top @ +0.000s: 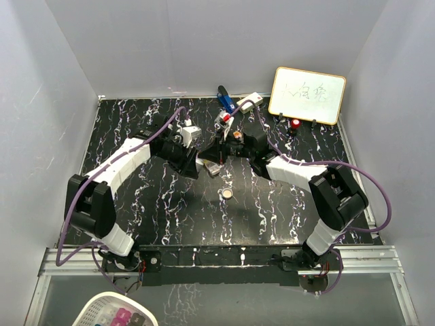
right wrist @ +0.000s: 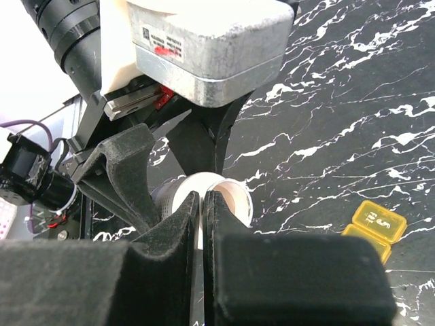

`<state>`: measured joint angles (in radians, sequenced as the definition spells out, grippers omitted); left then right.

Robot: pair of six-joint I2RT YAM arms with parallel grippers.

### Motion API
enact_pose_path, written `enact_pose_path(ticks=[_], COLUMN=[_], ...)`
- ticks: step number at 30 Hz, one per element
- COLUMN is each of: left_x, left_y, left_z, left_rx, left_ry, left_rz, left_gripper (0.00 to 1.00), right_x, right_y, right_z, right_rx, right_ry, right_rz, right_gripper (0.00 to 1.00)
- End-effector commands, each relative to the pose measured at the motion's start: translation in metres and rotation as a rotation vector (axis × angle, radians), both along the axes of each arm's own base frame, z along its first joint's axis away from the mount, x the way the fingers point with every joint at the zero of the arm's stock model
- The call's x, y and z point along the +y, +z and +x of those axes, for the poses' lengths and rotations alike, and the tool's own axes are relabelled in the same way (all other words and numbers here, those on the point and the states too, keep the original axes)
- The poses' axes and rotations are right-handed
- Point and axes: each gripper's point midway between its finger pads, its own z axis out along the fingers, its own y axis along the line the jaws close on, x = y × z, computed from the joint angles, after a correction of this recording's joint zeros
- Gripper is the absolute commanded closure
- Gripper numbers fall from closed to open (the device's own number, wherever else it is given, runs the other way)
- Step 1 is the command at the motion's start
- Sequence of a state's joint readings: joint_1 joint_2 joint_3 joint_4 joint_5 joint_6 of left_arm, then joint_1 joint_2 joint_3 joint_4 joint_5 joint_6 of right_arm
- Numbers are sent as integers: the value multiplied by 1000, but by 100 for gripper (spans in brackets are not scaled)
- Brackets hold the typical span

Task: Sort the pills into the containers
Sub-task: Pour the pill into the pill container.

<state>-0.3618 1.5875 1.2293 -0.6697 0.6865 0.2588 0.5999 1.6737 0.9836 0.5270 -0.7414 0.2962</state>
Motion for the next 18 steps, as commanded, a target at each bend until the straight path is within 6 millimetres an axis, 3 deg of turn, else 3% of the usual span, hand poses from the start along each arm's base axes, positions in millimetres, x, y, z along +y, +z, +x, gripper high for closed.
enact_pose_path(ticks=[1,8,18], left_x=[-2,-1,7], left_y=[47,69,79], left_z=[33,31,35], left_rx=[-192,-259,-322], left_ry=[108,150,226], left_rz=[-62,-110,-107], left_gripper=[100,100,100], right_x=[5,5,4], right_y=[20,20,17], right_z=[-26,-21,-18], right_rx=[-34,-34,-30], right_ry=[88,64,50], right_rz=[27,24,15], right_gripper=[100,100,100])
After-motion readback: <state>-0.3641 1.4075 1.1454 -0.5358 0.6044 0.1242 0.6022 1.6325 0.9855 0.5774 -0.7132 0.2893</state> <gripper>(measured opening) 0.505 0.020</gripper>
